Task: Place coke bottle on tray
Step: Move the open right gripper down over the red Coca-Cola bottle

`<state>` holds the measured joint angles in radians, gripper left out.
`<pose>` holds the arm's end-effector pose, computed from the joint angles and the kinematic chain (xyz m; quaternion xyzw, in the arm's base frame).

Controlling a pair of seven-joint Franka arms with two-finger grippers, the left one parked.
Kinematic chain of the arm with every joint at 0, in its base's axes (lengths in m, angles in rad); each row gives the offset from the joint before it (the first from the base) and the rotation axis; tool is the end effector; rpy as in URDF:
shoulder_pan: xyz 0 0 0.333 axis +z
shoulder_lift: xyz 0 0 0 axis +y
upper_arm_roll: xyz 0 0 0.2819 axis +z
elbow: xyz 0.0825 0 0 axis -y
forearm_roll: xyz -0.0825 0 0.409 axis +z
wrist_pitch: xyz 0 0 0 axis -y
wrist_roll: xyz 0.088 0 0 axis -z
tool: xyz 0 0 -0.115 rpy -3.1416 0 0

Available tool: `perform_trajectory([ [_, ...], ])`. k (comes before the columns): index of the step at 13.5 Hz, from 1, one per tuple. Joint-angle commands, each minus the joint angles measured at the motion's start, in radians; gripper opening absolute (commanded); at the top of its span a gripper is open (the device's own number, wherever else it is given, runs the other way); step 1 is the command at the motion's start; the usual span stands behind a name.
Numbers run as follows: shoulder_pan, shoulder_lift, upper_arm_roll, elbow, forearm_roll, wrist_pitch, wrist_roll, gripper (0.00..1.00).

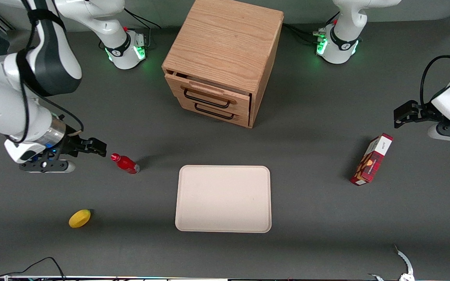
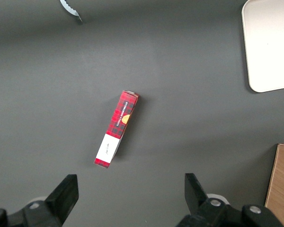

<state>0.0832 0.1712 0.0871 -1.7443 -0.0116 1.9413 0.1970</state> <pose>0.6244 0.1043 0.4239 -0.9998 0.0121 -0.0127 0.0043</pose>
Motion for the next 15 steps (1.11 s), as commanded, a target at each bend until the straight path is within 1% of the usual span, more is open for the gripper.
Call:
perform_trajectory([
  [1, 0.001, -0.071, 0.011, -0.154, -0.031, 0.109, 0.032, 1.00],
  [7, -0.003, -0.068, 0.013, -0.290, -0.036, 0.260, 0.032, 1.00],
  [10, -0.005, -0.050, 0.013, -0.336, -0.076, 0.321, 0.032, 1.00],
  [11, -0.005, -0.041, 0.014, -0.342, -0.111, 0.324, 0.035, 1.00],
  [12, -0.007, -0.038, 0.014, -0.350, -0.128, 0.326, 0.051, 1.00],
  [15, -0.007, -0.032, 0.016, -0.374, -0.137, 0.350, 0.053, 0.99],
])
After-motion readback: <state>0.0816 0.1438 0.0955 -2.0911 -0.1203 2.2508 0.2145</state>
